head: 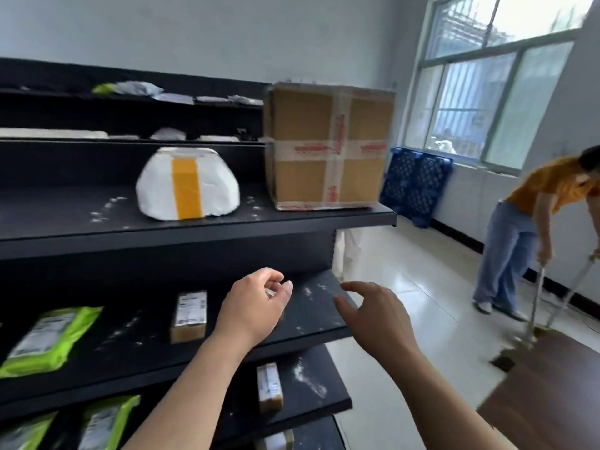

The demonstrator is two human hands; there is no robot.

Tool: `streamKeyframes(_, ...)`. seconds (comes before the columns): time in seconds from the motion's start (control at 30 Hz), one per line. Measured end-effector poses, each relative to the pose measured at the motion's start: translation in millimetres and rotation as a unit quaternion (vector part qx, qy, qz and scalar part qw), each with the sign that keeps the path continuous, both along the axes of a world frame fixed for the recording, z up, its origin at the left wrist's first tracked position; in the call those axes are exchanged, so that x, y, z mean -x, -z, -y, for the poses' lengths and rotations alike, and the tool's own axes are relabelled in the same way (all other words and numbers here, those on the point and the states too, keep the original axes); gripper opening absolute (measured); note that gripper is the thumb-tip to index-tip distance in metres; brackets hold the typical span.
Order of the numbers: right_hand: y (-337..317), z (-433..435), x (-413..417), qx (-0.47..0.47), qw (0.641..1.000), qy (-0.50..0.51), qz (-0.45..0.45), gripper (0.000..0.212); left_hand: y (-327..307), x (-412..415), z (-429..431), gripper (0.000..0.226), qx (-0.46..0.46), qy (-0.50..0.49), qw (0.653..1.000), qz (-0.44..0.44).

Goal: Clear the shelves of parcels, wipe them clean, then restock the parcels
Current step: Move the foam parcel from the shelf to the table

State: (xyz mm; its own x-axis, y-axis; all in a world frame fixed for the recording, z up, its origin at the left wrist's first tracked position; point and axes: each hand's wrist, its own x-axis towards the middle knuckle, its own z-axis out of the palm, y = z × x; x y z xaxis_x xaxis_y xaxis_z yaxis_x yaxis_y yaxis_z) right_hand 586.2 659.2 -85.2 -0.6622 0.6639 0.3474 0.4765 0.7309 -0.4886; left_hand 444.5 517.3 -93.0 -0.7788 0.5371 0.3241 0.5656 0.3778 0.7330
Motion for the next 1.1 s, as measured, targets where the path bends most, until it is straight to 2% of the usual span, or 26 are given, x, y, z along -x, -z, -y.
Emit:
streamKeyframes(0.23, -28, 64, 78, -0.007, 0.997, -0.058, -0.04, 0.037, -29, 60, 86, 0.029, -0.004, -0.057, 0.998, -0.023)
streamKeyframes(0.47, -46, 104, 139, -0.011, 0.993, -0.095, -0.066, 0.041, -51, 104, 132, 0.033, -0.079, -0.104, 0.991, -0.028)
streamKeyframes(0.77, -87, 86, 217, -0.017, 0.987, -0.14, -0.076, 0.049, -99, 159, 119, 0.046, -0.117, -0.14, 0.983, -0.008)
streamKeyframes(0.93, -108, 63, 266, -0.019, 0.982, -0.168, -0.082, 0.057, -122, 192, 97, 0.058, -0.088, -0.168, 0.982, 0.02)
streamKeyframes(1.1, -112, 36, 312, 0.034, 0.981, -0.185, -0.055, 0.067, -129, 227, 78, 0.067, -0.066, -0.205, 0.975, 0.061)
